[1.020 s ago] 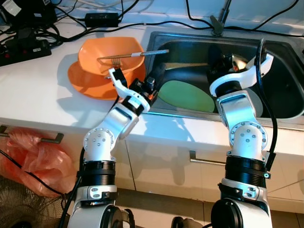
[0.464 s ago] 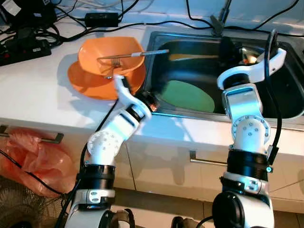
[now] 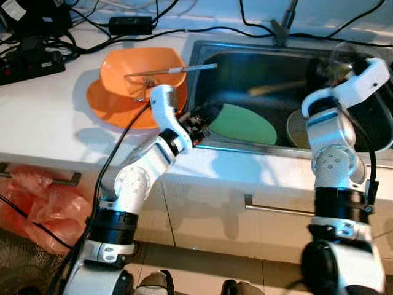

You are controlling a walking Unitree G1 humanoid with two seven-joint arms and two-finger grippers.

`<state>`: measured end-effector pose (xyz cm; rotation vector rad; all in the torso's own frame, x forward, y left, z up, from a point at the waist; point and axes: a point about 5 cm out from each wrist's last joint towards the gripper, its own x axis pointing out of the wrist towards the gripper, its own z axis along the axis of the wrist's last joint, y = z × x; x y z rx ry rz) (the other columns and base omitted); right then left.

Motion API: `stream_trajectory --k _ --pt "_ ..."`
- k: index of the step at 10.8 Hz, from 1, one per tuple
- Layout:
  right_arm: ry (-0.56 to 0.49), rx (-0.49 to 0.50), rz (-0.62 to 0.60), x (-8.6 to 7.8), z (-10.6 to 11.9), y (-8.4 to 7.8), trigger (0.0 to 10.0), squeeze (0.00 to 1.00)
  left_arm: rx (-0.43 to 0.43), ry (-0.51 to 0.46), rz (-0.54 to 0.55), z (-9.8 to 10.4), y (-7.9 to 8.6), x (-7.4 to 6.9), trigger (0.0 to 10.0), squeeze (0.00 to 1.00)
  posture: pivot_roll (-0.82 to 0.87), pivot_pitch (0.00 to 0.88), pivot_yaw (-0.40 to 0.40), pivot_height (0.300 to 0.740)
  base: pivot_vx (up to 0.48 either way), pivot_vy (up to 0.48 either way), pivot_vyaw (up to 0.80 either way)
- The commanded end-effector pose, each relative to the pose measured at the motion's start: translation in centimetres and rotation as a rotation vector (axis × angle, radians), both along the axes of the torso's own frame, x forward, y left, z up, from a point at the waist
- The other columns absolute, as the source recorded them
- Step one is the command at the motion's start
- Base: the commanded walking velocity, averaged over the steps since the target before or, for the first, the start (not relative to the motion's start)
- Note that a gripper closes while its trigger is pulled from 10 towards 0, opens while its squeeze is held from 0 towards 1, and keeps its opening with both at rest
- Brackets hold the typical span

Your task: Kitchen organization

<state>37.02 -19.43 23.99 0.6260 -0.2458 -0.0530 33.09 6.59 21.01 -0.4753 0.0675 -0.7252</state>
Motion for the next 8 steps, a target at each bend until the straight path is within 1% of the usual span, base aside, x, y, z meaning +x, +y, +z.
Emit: stream_trajectory --k 1,2,3,4,5,6,7,8 --pt "0.016 -0.067 0.005 0.2 -0.6 -0.4 0.0 0.0 0.067 -0.071 -0.03 0.7 -0.8 -0.4 10.0 1.0 0.12 0.137 0.004 0.74 0.0 0.0 0.0" --pt "0.06 -0.124 0.016 0.4 -1.8 -1.1 0.0 0.0 0.108 -0.099 -0.028 0.7 -0.9 -0.6 10.0 1.0 0.12 0.139 -0.004 0.74 0.0 0.0 0.0" --pt "0.11 -0.201 0.023 1.0 -3.0 -2.0 0.0 0.0 0.15 -0.129 -0.013 0.6 -0.7 -0.8 10.0 1.0 0.14 0.147 -0.005 0.74 0.0 0.0 0.0" --pt "0.16 -0.286 0.056 1.9 -3.9 -2.3 0.0 0.0 0.19 -0.147 -0.011 0.4 -0.5 -1.1 10.0 1.0 0.14 0.147 -0.005 0.74 0.0 0.0 0.0" --pt "0.168 -0.368 0.138 2.8 -3.9 -1.1 0.0 0.0 0.252 -0.161 -0.043 0.3 -0.5 -1.5 10.0 1.0 0.17 0.156 -0.006 0.74 0.0 0.0 0.0" --pt "0.177 -0.393 0.154 3.1 -3.9 -0.8 0.0 0.0 0.27 -0.185 -0.049 0.5 -0.5 -1.6 10.0 1.0 0.17 0.156 -0.006 0.74 0.0 0.0 0.0" --pt "0.184 -0.407 0.156 3.3 -4.0 -0.7 3.3 0.0 0.278 -0.188 -0.043 0.5 -0.3 -1.7 10.0 1.0 0.19 0.161 -0.005 0.74 0.0 0.0 0.0" --pt "0.21 -0.465 0.149 3.6 -4.1 -0.6 9.5 0.0 0.315 -0.197 -0.038 0.6 0.0 -1.7 10.0 1.0 0.21 0.168 -0.003 0.74 0.0 0.0 0.0"
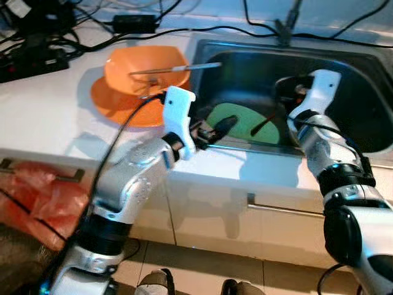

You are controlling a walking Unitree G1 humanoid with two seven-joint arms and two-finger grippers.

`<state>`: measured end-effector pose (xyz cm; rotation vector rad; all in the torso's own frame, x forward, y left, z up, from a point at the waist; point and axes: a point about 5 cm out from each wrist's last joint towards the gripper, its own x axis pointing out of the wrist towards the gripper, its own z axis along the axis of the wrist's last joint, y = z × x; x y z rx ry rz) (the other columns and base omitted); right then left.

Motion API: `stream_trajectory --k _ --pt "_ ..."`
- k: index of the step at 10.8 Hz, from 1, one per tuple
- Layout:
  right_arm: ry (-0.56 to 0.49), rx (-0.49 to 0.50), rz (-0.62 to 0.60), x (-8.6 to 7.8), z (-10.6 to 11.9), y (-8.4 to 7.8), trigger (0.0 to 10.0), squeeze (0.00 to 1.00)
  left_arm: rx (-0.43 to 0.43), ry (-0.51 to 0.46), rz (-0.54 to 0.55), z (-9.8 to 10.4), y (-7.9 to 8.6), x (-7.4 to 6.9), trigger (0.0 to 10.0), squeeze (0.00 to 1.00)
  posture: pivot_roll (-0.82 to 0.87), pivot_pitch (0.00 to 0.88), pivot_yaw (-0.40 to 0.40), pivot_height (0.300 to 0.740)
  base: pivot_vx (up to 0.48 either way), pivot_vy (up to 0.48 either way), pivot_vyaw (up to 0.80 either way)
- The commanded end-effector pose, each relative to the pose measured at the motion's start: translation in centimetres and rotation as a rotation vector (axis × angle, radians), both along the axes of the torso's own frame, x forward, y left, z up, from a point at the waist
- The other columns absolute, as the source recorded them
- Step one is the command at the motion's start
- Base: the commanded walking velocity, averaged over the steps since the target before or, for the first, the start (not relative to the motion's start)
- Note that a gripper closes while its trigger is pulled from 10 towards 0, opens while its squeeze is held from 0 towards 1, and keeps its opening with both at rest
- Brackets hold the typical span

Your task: Kitchen organization

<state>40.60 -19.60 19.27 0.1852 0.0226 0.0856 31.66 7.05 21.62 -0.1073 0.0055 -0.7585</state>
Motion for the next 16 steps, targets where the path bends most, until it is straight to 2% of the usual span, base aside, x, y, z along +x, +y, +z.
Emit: stream_trajectory --k 1,2,3,4,8,10,11,12,13,14,15,16 --pt "-0.014 -0.019 -0.003 0.1 0.5 -0.5 10.0 0.0 0.013 -0.006 -0.016 0.1 -0.2 -0.4 10.0 1.0 0.22 0.175 0.001 0.74 0.0 0.0 0.0" --pt "0.017 0.014 0.025 0.1 -0.1 -0.2 10.0 0.0 0.029 -0.012 -0.018 0.2 0.1 -0.7 10.0 1.0 0.24 0.181 0.003 0.74 0.0 0.0 0.0" --pt "0.023 -0.011 0.037 0.1 -0.4 0.0 10.0 0.54 0.039 -0.012 -0.018 0.2 0.2 -0.8 10.0 1.0 0.24 0.188 0.005 0.74 0.0 0.0 0.0" --pt "0.032 -0.04 0.065 0.1 -0.6 0.6 10.0 1.0 0.055 -0.007 -0.019 0.2 0.4 -0.9 10.0 1.0 0.25 0.193 0.005 0.74 0.0 0.0 0.0" --pt "0.023 -0.04 0.05 0.1 -0.6 0.3 10.0 1.0 0.084 -0.014 -0.012 0.3 0.7 -1.0 10.0 1.0 0.24 0.19 0.011 0.74 0.0 0.0 0.0" --pt "-0.033 -0.079 0.021 0.2 0.4 -0.3 10.0 1.0 0.111 -0.078 0.019 1.0 0.8 -0.6 10.0 1.0 0.22 0.175 0.009 0.74 0.0 0.0 0.0" --pt "-0.09 -0.055 0.05 0.2 1.1 -0.1 10.0 1.0 0.135 -0.136 0.048 1.4 1.0 -0.4 10.0 1.0 0.22 0.175 0.009 0.74 0.0 0.0 0.0" --pt "-0.168 -0.087 0.067 0.2 2.4 0.2 10.0 1.0 0.152 -0.207 0.083 1.9 1.3 -0.2 10.0 1.0 0.2 0.164 0.009 0.74 0.0 0.0 0.0" --pt "-0.209 -0.083 0.098 0.1 2.9 0.7 10.0 1.0 0.176 -0.248 0.092 2.1 1.4 0.0 10.0 1.0 0.18 0.155 0.011 0.74 0.0 0.0 0.0" --pt "-0.274 -0.041 0.132 -0.4 3.9 1.4 10.0 1.0 0.162 -0.273 0.09 2.2 1.4 0.2 10.0 1.0 0.16 0.146 0.01 0.74 0.0 0.0 0.0" --pt "-0.286 -0.04 0.157 -0.6 4.2 1.7 10.0 1.0 0.171 -0.307 0.098 2.5 1.3 0.3 10.0 1.0 0.13 0.137 0.007 0.74 0.0 0.0 0.0" --pt "-0.316 -0.056 0.231 -1.7 4.6 2.9 10.0 1.0 0.186 -0.428 0.161 3.8 1.8 0.4 10.0 1.0 0.13 0.134 0.005 0.74 0.0 0.0 0.0"
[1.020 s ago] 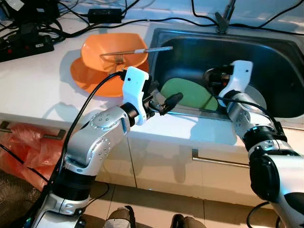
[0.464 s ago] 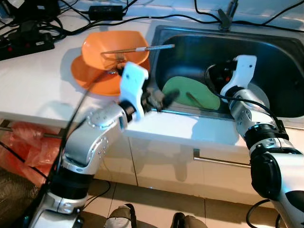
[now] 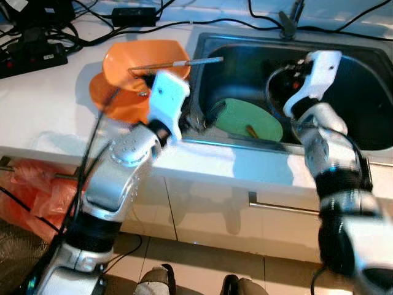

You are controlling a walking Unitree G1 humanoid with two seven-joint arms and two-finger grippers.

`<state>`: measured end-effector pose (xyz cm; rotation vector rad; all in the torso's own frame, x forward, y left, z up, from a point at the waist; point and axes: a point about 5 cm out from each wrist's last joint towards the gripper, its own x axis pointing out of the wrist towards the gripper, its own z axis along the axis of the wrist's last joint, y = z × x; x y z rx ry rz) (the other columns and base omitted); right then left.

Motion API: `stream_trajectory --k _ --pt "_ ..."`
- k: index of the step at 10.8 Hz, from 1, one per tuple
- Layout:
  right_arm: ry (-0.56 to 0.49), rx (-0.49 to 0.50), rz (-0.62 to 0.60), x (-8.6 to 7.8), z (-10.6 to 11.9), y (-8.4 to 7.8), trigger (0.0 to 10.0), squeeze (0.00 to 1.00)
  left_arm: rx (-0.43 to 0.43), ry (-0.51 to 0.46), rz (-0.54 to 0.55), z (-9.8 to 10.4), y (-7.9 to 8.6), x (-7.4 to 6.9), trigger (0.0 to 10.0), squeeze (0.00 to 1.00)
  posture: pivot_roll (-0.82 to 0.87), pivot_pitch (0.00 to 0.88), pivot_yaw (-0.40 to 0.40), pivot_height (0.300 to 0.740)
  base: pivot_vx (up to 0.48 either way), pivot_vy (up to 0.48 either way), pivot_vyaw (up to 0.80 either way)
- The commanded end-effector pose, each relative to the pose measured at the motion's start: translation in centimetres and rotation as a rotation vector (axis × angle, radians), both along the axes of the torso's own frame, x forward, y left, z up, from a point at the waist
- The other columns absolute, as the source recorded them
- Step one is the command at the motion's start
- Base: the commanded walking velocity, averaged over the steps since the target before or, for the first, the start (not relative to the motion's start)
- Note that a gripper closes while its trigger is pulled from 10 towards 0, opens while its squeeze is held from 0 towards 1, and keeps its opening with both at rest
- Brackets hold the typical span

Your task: Kitchen organization

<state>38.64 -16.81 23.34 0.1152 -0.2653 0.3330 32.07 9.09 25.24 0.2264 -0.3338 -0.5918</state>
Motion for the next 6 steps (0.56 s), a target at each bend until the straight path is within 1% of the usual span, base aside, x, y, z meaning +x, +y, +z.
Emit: stream_trajectory --k 1,2,3,4,5,6 --pt "-0.025 0.015 0.037 -0.5 1.0 0.7 10.0 1.0 0.005 -0.078 0.052 0.9 0.7 0.1 10.0 1.0 0.12 0.132 0.003 0.74 0.0 0.0 0.0" --pt "-0.051 0.039 0.099 -1.9 1.5 1.6 10.0 0.33 0.02 -0.159 0.136 1.6 2.2 0.2 10.0 1.0 0.13 0.131 0.001 0.74 0.0 0.0 0.0" --pt "-0.06 0.055 0.138 -2.5 1.7 2.1 10.0 0.33 0.034 -0.193 0.163 1.9 2.7 0.2 10.0 1.0 0.13 0.13 0.001 0.74 0.0 0.0 0.0" --pt "-0.059 0.069 0.267 -4.2 1.9 3.5 10.0 0.0 0.062 -0.212 0.219 1.6 3.8 0.3 10.0 1.0 0.14 0.131 0.001 0.74 0.0 0.0 0.0" --pt "-0.05 0.053 0.4 -6.2 1.6 4.8 10.0 0.0 0.118 -0.255 0.285 1.3 5.1 0.2 10.0 1.0 0.14 0.133 0.002 0.74 0.0 0.0 0.0" --pt "-0.035 0.043 0.437 -6.9 1.2 5.1 10.0 0.0 0.162 -0.285 0.32 0.9 5.9 0.1 10.0 1.0 0.15 0.134 0.003 0.74 0.0 0.0 0.0"
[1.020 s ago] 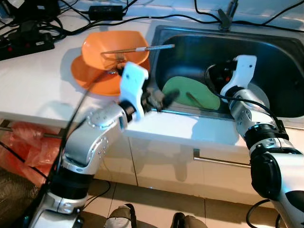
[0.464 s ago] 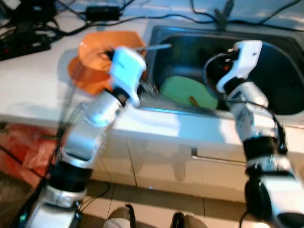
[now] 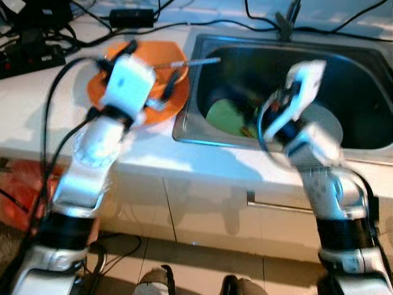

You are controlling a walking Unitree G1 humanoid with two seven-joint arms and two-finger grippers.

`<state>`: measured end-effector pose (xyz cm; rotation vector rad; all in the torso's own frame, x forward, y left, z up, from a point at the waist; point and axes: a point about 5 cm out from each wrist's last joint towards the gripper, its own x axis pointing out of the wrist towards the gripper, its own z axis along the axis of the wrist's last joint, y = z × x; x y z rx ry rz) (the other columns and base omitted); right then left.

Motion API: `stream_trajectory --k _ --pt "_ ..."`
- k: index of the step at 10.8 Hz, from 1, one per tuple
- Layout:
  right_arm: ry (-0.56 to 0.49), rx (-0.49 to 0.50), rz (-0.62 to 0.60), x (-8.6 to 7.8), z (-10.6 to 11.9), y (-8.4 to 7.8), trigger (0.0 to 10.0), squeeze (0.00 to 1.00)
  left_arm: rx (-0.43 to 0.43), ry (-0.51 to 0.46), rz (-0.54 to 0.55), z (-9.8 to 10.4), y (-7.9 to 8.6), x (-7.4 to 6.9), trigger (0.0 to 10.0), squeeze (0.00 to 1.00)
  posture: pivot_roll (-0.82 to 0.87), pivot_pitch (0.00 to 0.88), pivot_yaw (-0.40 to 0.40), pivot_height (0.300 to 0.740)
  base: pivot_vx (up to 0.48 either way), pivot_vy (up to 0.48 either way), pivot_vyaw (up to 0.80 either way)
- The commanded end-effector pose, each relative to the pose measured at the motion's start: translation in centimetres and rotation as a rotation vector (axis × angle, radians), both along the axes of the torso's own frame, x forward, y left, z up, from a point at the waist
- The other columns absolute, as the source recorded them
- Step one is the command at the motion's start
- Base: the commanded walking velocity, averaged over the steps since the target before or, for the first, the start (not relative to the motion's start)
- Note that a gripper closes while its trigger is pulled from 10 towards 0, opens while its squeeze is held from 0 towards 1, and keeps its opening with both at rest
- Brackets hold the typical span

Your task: Kitchen organization

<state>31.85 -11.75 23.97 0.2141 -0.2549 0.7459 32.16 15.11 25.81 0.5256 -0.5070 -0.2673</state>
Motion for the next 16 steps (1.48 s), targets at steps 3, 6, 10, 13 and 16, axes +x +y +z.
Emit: stream_trajectory --k 3,6,10,13,16 --pt "0.007 0.001 0.02 -1.1 0.5 0.0 10.0 0.0 0.135 -0.092 0.092 -1.7 1.7 -0.4 10.0 1.0 0.15 0.137 0.009 0.74 0.0 0.0 0.0" --pt "0.018 -0.013 0.145 -3.0 0.9 1.2 10.0 0.0 0.209 -0.049 0.068 -3.5 1.3 0.8 10.0 1.0 0.14 0.138 0.016 0.74 0.0 0.0 0.0" --pt "0.064 -0.055 0.307 -5.4 0.0 2.3 10.0 0.0 0.164 -0.03 -0.015 -3.1 0.5 1.8 10.0 0.0 0.13 0.145 0.033 0.74 0.0 0.0 0.0" --pt "0.074 -0.066 0.342 -6.4 -0.1 2.4 10.0 0.0 0.178 0.008 -0.029 -4.1 1.0 2.7 9.3 0.0 0.12 0.147 0.048 0.74 0.0 0.0 0.0" --pt "0.074 -0.071 0.346 -6.7 -0.1 2.5 10.0 0.0 0.164 0.025 -0.031 -4.4 1.3 3.4 5.2 0.0 0.12 0.148 0.055 0.74 0.0 0.0 0.0"
